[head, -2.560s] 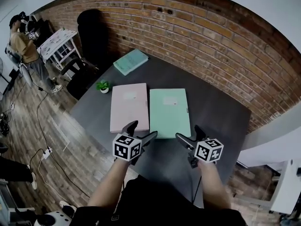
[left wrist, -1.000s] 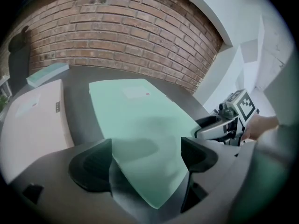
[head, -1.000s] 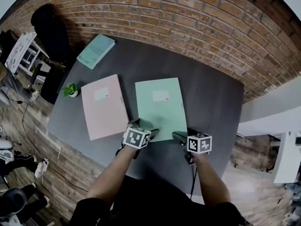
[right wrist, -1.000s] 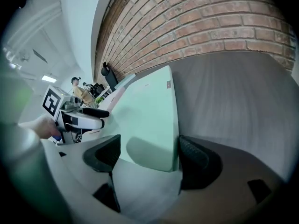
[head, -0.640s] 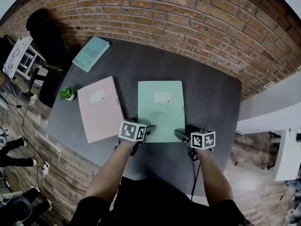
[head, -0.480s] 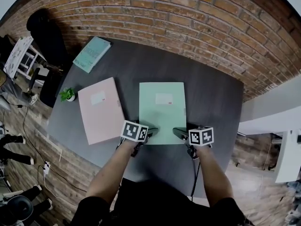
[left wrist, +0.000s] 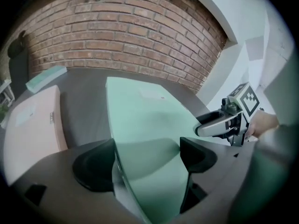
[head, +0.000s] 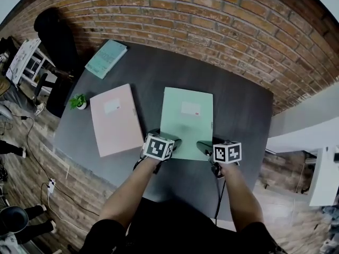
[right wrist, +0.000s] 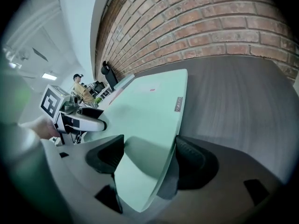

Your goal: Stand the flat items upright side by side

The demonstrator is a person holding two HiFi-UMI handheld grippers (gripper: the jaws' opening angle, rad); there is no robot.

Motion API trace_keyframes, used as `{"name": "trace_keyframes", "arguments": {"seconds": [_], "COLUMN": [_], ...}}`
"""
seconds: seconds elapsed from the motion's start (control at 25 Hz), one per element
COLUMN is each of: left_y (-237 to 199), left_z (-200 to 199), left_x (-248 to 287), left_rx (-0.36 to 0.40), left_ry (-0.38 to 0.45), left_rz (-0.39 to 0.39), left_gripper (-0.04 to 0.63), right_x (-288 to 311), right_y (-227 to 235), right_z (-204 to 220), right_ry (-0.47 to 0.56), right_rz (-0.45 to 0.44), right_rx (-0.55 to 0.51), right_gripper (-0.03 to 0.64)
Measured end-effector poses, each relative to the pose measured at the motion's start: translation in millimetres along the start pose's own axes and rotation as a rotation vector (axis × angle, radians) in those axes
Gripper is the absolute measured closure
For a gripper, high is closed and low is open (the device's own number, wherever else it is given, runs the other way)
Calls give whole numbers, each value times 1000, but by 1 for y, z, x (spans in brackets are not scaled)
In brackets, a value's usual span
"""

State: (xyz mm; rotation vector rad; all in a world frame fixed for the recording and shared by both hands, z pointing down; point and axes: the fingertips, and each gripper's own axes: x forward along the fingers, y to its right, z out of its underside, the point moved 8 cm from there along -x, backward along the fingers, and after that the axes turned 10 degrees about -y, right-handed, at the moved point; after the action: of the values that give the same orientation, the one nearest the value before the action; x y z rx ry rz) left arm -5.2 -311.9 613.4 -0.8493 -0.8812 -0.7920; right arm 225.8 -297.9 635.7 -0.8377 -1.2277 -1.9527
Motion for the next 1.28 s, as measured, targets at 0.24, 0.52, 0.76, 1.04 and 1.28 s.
{"name": "trace_keyframes", "arguments": {"seconds": [0.24,0.52,0.76,1.04,1.28], "left_y": [4,-2,-48,-135,-191], "left_z": [19,49,81,125,145], "left_x": [-37,-91,-139,-184,-200], "left_rx": [-75,-132,-195,-277,-273], "left_ry": [89,182,241,303,296], "left_rz": [-15,-85,-142,-147,-124], "left_gripper": [140,140,140,140,140], "right_x": [-22,-30,1,60,100], "right_y": [-35,-83,-149,-243,-286], "right_z": [-6,-14,-33,-63,-67], "right_ry": [84,112,91,50,25], "right_rz": [-3,-19,-62,-40,-34], "right_rx": [-88,-213,-297,-387,-343], "right_gripper": [264,268,268,270,272]}}
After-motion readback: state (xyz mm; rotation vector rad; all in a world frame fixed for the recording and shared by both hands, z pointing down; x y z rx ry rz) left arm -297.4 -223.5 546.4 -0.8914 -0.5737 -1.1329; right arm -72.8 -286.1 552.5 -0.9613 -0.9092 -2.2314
